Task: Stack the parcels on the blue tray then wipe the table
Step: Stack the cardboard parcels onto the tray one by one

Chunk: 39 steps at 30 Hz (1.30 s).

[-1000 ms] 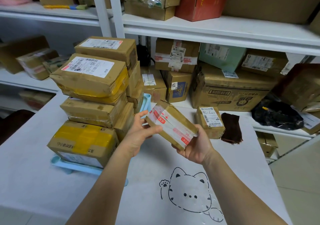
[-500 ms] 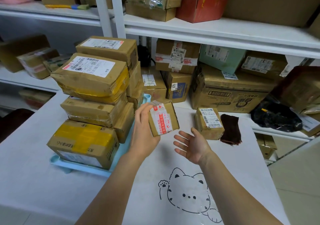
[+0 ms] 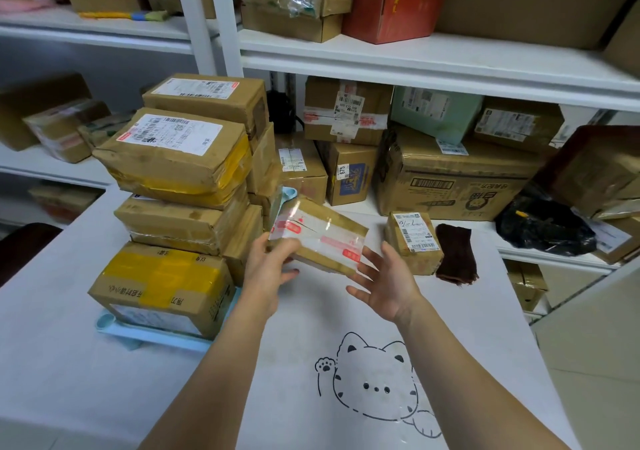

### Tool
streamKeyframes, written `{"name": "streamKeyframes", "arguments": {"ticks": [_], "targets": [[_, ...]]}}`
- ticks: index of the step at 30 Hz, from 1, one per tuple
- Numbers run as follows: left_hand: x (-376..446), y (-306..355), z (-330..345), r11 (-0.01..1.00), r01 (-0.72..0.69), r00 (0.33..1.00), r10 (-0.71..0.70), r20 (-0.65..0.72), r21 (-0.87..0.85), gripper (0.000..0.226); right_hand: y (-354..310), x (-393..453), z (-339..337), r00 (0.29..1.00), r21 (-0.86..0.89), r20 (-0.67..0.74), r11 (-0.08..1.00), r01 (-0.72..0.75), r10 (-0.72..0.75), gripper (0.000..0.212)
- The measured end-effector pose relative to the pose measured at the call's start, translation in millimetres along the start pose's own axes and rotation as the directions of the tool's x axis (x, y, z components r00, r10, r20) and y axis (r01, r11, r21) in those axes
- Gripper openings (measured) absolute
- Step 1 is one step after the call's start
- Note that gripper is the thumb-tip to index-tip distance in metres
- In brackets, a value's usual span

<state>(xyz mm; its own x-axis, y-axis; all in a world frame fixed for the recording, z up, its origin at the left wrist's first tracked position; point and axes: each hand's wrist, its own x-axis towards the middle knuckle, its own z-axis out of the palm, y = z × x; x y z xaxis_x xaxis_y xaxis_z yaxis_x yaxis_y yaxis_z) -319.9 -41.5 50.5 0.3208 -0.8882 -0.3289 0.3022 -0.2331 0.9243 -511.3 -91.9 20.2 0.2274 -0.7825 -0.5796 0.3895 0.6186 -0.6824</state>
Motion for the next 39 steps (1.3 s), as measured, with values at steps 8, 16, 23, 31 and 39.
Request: {"name": "streamKeyframes", "arguments": {"ticks": [8, 16, 23, 31, 39], "targets": [[-4.6, -2.2, -1.3, 0.846, 0.376, 0.925, -0.367, 0.099, -0.378, 0.057, -3.5, -10.9, 10.6, 0.989, -0.041, 0.113, 0.994, 0.104, -0.099, 0.034], [-12.9, -0.8, 2.5, 0.751, 0.474, 0.878, -0.444, 0.18, -0.46, 0.048, -6.7, -15.1, 13.3, 0.953, -0.103, 0.241, 0.971, 0.214, -0.184, 0.064], [-20.1, 2.5, 8.4, 0.732, 0.552, 0.834, -0.489, 0.256, -0.4, 0.065, -7.6, -17.0, 25.2, 0.945, -0.378, 0.252, 0.877, 0.297, -0.211, 0.111], [-13.1, -1.2, 4.7, 0.744, 0.633, 0.773, -0.595, 0.219, -0.214, 0.098, -15.6, -9.9, 16.9, 0.974, -0.333, -0.01, 0.92, 0.208, -0.224, 0.034], [-5.4, -8.8, -2.5, 0.765, 0.555, 0.822, -0.564, 0.078, -0.327, 0.07, -12.3, -5.9, 9.0, 0.985, -0.277, -0.062, 0.95, 0.14, -0.163, 0.039]]}}
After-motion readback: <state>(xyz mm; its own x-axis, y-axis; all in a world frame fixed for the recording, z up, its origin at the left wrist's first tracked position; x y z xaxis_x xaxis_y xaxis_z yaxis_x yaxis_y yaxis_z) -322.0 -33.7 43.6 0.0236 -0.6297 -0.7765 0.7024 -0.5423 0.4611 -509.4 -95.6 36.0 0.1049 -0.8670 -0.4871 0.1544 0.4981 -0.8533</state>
